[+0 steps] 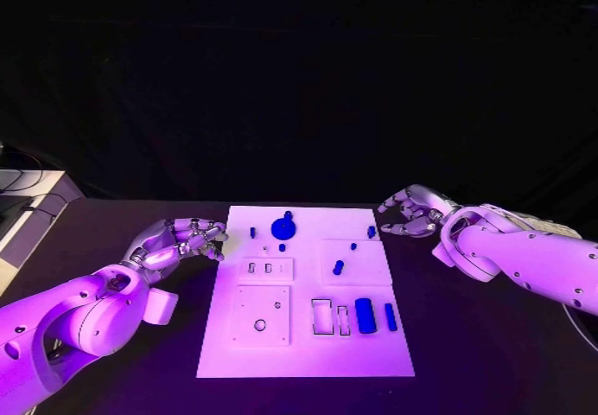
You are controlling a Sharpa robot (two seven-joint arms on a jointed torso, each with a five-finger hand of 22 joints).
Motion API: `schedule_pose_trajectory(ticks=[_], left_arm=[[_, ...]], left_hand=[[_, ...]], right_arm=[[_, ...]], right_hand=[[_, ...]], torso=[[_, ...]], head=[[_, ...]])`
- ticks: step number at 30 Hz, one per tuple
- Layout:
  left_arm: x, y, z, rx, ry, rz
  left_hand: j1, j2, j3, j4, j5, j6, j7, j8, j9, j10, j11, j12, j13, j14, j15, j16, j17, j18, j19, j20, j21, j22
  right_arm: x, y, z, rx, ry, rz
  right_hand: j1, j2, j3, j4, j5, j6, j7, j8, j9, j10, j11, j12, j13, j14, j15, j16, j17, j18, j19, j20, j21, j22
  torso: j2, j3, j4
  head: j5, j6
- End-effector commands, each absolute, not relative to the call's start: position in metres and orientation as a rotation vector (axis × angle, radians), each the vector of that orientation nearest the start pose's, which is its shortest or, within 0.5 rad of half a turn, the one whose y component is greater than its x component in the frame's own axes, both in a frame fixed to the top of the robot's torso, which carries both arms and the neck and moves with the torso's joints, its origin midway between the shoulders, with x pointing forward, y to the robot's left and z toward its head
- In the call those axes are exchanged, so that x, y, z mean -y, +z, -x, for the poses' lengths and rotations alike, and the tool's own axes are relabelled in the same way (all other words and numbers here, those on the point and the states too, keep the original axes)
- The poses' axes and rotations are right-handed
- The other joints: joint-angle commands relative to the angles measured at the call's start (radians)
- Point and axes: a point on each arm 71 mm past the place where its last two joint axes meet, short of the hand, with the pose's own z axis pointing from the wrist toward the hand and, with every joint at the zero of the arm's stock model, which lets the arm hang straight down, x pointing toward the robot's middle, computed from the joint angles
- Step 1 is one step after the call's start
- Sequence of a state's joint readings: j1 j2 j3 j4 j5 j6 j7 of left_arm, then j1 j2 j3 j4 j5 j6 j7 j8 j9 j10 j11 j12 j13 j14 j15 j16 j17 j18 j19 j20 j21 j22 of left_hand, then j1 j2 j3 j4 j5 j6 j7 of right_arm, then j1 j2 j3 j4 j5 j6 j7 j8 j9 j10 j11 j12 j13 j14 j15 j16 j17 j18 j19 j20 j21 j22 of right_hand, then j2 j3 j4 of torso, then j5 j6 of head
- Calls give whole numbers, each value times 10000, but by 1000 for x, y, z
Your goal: Assemble the parts on the task board
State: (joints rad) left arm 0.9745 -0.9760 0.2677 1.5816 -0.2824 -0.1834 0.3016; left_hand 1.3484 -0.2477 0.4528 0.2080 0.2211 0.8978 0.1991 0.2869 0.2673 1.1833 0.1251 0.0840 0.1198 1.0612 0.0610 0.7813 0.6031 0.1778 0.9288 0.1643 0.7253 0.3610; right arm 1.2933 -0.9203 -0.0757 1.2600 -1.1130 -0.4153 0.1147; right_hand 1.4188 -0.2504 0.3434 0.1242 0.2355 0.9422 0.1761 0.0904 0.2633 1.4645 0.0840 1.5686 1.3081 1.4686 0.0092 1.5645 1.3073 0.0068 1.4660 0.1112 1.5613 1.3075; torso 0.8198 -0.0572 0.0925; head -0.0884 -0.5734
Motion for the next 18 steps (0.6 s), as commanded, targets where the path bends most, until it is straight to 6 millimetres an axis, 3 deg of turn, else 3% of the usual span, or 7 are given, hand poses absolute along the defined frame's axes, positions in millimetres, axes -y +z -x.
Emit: schedule_pose_trajectory(ticks=[1,18], left_arm=[[-255,-166,-473,-14395,-15740,9322],[-257,-167,-473,-14398,-15693,9343]], left_hand=[[127,5,-7,-48,-45,-37,-48,43,11,61,-3,31,17,-63,-13,35,-17,35,-66,-18,64,12],[126,-1,-19,-50,-48,-42,-48,41,14,28,3,16,14,-71,-11,35,-22,34,-79,-19,74,17]], right_arm=[[325,-156,-531,-15428,6212,-1278],[316,-166,-535,-15459,6011,-1351]], right_hand=[[15,-50,-90,13,-44,-67,11,-48,-20,1063,91,22,2627,962,86,8,2378,-45,1002,79,21,2561],[-49,76,-297,130,68,-18,12,-33,-7,1063,99,22,2627,974,100,20,2430,-58,1028,103,63,2602]], torso=[[6,7,5],[-7,-29,20]], head=[[-3,-39],[-78,-148]])
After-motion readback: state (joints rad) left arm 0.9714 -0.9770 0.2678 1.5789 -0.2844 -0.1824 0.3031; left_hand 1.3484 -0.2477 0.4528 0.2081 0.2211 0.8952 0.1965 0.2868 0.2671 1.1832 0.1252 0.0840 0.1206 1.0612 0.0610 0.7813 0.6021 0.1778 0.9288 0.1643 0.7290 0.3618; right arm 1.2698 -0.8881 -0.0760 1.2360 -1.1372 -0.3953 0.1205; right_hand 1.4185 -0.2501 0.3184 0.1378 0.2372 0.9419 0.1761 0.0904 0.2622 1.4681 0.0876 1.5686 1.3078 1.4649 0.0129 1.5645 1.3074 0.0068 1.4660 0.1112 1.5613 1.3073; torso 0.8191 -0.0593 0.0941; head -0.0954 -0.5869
